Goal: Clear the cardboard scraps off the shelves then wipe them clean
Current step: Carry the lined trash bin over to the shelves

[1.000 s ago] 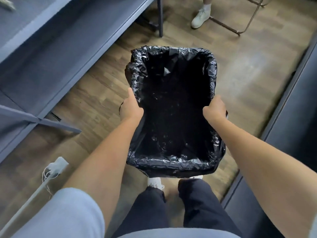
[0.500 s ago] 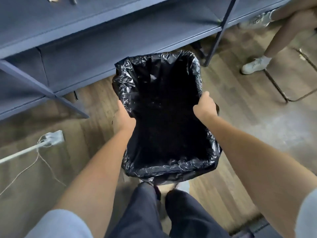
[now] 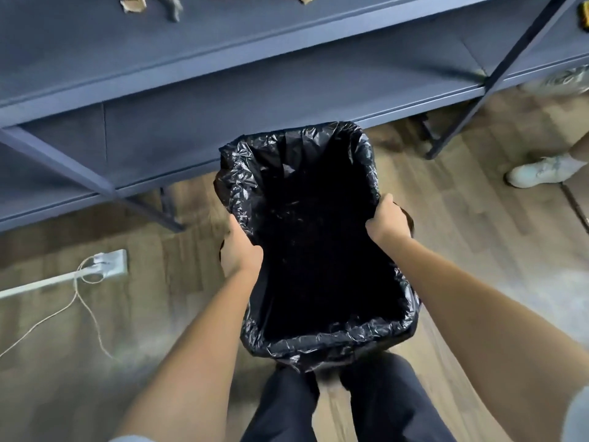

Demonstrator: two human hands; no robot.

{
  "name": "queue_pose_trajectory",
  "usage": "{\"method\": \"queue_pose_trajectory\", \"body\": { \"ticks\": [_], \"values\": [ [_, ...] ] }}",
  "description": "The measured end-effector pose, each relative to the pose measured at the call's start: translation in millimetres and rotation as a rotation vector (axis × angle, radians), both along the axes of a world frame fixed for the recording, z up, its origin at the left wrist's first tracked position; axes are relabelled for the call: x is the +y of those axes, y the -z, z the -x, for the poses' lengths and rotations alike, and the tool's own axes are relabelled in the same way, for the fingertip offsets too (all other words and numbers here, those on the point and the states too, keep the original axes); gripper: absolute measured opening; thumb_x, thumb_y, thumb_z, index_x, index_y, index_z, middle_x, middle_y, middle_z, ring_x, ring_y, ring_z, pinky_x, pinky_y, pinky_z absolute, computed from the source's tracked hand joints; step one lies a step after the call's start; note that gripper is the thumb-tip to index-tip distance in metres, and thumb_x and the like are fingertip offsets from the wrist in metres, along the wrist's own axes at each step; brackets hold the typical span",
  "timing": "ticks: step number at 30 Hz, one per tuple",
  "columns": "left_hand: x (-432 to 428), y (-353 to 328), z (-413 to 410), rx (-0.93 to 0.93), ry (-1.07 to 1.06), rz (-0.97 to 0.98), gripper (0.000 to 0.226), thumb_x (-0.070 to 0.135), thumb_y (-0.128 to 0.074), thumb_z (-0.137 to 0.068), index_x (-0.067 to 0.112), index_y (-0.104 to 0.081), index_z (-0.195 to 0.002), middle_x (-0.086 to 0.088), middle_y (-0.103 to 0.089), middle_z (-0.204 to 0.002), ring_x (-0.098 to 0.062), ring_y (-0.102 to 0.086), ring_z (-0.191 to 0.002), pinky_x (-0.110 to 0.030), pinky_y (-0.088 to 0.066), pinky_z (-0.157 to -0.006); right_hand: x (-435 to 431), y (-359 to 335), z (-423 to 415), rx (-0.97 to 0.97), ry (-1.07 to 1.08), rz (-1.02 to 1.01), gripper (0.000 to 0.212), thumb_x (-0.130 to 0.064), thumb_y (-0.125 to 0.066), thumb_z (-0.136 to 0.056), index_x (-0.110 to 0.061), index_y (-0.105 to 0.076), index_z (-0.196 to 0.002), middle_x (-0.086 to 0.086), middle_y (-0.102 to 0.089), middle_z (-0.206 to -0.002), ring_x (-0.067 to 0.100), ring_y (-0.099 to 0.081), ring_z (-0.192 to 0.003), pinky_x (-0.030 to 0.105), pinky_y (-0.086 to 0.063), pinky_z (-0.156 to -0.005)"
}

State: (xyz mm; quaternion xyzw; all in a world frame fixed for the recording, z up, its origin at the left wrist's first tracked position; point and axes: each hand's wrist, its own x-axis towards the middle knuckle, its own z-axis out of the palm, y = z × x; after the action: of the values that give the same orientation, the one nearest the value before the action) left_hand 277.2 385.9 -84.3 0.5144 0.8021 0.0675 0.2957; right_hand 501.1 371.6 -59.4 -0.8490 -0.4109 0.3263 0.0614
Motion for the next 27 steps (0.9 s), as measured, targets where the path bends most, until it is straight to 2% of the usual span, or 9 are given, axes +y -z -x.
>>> {"method": "queue_pose_trajectory", "body": {
  "ticks": [2, 5, 7, 10, 13, 16, 19, 21, 27],
  "values": [
    [16, 19, -8, 0.013, -0.019, 0.004, 0.064, -0.005, -0.046, -0.08, 0.015, -0.021, -0.136, -0.019, -0.053, -0.121, -0.038, -0.052, -0.105, -0.038, -0.039, -0.073, 18, 23, -8, 0.008, -0.012, 0.004, 0.022, 0.004, -0.044, -0.085, -0.006, -0.028, -0.095, 0.002, -0.035, -0.064, 0.014, -0.033, -0.053, 0.027, -0.021, -0.045],
    [37, 49, -21, 0.04, -0.037, 0.002, 0.065, -0.003, -0.048, -0.081, 0.014, -0.021, -0.137, -0.019, -0.056, -0.114, -0.038, -0.053, -0.1, -0.04, -0.041, -0.073, 45, 56, -21, 0.029, -0.028, 0.005, 0.021, 0.005, -0.043, -0.085, -0.006, -0.027, -0.095, 0.004, -0.039, -0.066, 0.02, -0.037, -0.056, 0.028, -0.024, -0.046],
    [49, 68, -31, 0.034, -0.057, 0.012, 0.066, -0.003, -0.049, -0.081, 0.015, -0.019, -0.138, -0.019, -0.058, -0.107, -0.036, -0.054, -0.088, -0.039, -0.041, -0.069, 61, 74, -30, 0.034, -0.042, -0.004, 0.021, 0.005, -0.043, -0.085, -0.005, -0.028, -0.094, 0.008, -0.044, -0.075, 0.027, -0.043, -0.066, 0.03, -0.033, -0.058],
    [63, 92, -45, 0.006, -0.099, -0.012, 0.065, -0.005, -0.049, -0.079, 0.014, -0.021, -0.135, -0.02, -0.058, -0.103, -0.03, -0.048, -0.076, -0.04, -0.045, -0.067, 84, 93, -43, 0.036, -0.072, -0.023, 0.021, 0.004, -0.043, -0.085, -0.006, -0.028, -0.094, 0.009, -0.042, -0.076, 0.028, -0.043, -0.073, 0.031, -0.032, -0.065],
    [73, 107, -56, -0.001, -0.134, -0.014, 0.063, -0.004, -0.049, -0.081, 0.012, -0.021, -0.135, -0.019, -0.057, -0.109, -0.032, -0.051, -0.084, -0.037, -0.041, -0.066, 105, 106, -53, 0.03, -0.104, -0.04, 0.02, 0.003, -0.044, -0.086, -0.006, -0.028, -0.093, 0.005, -0.038, -0.066, 0.028, -0.042, -0.07, 0.03, -0.031, -0.063],
    [81, 117, -64, 0.008, -0.159, -0.008, 0.063, -0.004, -0.049, -0.081, 0.011, -0.021, -0.135, -0.018, -0.056, -0.112, -0.027, -0.047, -0.082, -0.034, -0.038, -0.065, 122, 116, -60, 0.025, -0.132, -0.051, 0.02, 0.003, -0.044, -0.087, -0.007, -0.029, -0.094, 0.001, -0.035, -0.061, 0.027, -0.04, -0.069, 0.03, -0.031, -0.064],
    [92, 125, -70, 0.028, -0.167, -0.019, 0.061, -0.003, -0.05, -0.081, 0.011, -0.023, -0.134, -0.018, -0.056, -0.114, -0.033, -0.054, -0.093, -0.034, -0.037, -0.065, 136, 122, -64, 0.032, -0.144, -0.068, 0.019, 0.003, -0.044, -0.087, -0.008, -0.032, -0.097, 0.003, -0.04, -0.066, 0.028, -0.041, -0.071, 0.03, -0.031, -0.066],
    [99, 130, -72, 0.04, -0.173, -0.014, 0.061, -0.003, -0.05, -0.081, 0.011, -0.023, -0.134, -0.018, -0.056, -0.113, -0.034, -0.055, -0.096, -0.033, -0.036, -0.065, 143, 127, -67, 0.04, -0.141, -0.064, 0.018, 0.003, -0.044, -0.087, -0.006, -0.034, -0.098, 0.009, -0.045, -0.077, 0.028, -0.042, -0.074, 0.03, -0.032, -0.067],
    [112, 148, -79, 0.038, -0.144, -0.012, 0.069, -0.003, -0.05, -0.079, 0.013, -0.019, -0.138, -0.015, -0.058, -0.097, -0.028, -0.051, -0.078, -0.034, -0.04, -0.063, 148, 150, -79, 0.058, -0.096, -0.037, 0.016, 0.003, -0.042, -0.087, -0.005, -0.029, -0.093, 0.013, -0.046, -0.08, 0.032, -0.045, -0.074, 0.032, -0.033, -0.065]
  ]
}}
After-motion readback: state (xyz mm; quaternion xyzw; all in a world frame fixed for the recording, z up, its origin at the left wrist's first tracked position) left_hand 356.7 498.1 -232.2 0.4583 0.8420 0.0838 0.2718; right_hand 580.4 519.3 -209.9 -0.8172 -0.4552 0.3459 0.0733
